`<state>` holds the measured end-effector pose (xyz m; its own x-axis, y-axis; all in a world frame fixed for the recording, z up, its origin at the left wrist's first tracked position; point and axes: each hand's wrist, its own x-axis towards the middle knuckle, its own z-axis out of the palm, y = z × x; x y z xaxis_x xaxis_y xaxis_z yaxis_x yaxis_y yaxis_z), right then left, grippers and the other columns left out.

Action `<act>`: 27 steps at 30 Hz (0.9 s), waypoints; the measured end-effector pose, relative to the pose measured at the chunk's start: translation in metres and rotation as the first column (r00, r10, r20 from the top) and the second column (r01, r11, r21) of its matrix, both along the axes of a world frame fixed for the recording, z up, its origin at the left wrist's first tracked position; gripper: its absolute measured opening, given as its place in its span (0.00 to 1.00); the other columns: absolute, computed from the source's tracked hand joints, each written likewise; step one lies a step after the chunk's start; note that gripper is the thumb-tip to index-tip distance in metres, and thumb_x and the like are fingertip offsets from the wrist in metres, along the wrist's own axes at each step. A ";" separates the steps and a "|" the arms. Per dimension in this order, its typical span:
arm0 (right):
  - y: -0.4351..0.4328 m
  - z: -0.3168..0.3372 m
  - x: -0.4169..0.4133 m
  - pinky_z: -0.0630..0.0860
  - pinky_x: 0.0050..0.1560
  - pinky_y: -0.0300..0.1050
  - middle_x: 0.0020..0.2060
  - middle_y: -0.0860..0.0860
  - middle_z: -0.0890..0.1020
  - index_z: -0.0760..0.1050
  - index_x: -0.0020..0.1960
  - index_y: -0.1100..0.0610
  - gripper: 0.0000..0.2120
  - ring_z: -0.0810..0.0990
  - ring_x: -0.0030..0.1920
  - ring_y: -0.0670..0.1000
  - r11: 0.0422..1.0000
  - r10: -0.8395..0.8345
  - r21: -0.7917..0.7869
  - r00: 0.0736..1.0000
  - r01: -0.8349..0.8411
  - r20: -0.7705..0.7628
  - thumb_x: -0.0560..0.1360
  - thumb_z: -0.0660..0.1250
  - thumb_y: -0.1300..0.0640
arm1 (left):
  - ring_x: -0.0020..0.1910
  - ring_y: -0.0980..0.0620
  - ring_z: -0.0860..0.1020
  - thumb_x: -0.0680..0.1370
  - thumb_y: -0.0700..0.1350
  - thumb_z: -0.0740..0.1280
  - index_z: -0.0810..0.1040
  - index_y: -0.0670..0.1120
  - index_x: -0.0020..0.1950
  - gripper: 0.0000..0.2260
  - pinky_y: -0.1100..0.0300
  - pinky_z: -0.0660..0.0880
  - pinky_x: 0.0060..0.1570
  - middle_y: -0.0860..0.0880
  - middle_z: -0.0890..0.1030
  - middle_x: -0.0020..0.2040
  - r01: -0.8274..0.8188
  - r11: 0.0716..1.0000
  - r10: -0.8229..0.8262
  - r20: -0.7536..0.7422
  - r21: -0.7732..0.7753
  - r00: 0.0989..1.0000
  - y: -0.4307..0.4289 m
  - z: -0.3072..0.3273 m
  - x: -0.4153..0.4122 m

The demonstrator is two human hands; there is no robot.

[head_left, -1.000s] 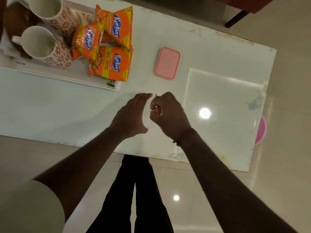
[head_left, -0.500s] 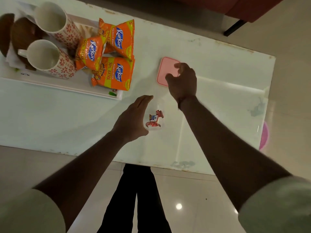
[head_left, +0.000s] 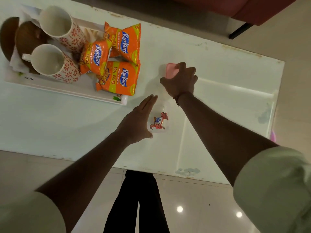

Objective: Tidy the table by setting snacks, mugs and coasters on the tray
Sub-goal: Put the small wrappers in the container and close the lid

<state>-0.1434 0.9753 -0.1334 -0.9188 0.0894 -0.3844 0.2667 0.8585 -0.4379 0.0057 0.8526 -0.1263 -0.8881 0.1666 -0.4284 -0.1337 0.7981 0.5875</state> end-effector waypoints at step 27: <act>0.021 0.033 0.163 0.76 0.43 0.35 0.36 0.39 0.85 0.81 0.36 0.45 0.07 0.81 0.39 0.37 0.661 -0.588 -0.437 0.783 0.610 0.203 0.72 0.72 0.55 | 0.39 0.55 0.84 0.74 0.49 0.70 0.83 0.47 0.57 0.14 0.52 0.82 0.47 0.50 0.86 0.45 -0.687 0.713 0.674 0.134 0.141 0.727 0.007 0.036 0.020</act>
